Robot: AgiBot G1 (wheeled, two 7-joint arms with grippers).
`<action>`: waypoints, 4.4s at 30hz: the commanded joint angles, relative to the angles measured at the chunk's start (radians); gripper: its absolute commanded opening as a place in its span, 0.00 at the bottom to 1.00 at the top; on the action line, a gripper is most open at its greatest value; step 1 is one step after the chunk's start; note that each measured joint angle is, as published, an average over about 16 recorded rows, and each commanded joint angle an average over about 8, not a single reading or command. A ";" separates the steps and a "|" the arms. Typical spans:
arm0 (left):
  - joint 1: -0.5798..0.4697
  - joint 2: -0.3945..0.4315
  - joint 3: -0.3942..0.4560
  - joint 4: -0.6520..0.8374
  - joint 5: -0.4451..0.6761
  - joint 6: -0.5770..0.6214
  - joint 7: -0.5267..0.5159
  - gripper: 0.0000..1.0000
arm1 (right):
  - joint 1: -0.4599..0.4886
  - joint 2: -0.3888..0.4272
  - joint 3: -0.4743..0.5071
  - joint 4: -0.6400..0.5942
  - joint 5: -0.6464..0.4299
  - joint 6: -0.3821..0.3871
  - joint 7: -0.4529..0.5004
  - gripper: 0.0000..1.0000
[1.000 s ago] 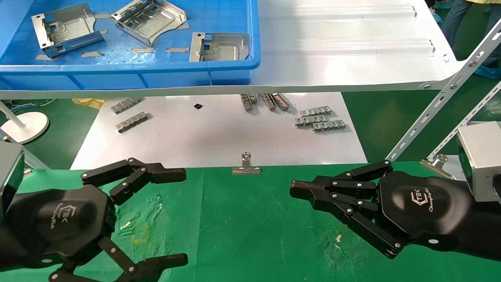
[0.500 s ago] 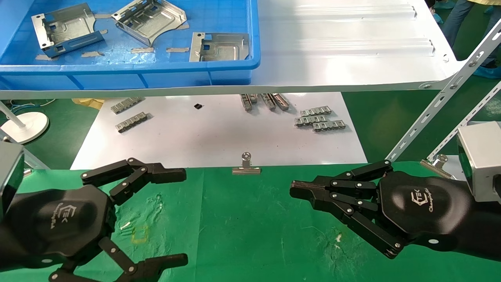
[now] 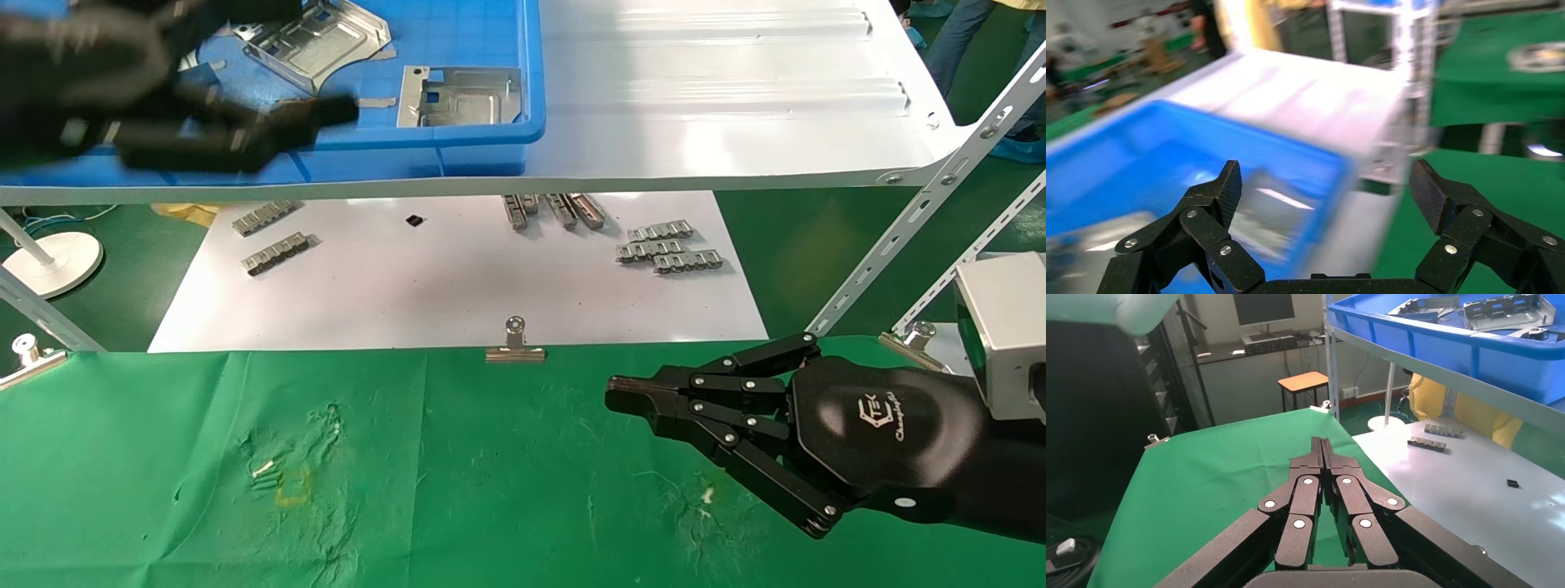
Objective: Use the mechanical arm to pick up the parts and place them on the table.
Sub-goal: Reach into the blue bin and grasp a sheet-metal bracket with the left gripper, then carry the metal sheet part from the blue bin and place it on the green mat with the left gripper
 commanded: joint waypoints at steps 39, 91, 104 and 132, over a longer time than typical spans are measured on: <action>-0.582 0.485 0.304 1.018 0.624 -0.403 -0.037 0.00 | 0.000 0.000 0.000 0.000 0.000 0.000 0.000 1.00; -0.230 0.084 0.087 0.461 0.052 0.318 0.632 0.00 | 0.000 0.000 0.000 0.000 0.000 0.000 0.000 1.00; 0.098 -0.017 0.166 0.304 0.104 0.157 1.042 0.00 | 0.000 0.000 0.000 0.000 0.000 0.000 0.000 1.00; 0.088 0.025 0.249 0.620 0.254 0.164 1.244 1.00 | 0.000 0.000 0.000 0.000 0.000 0.000 0.000 1.00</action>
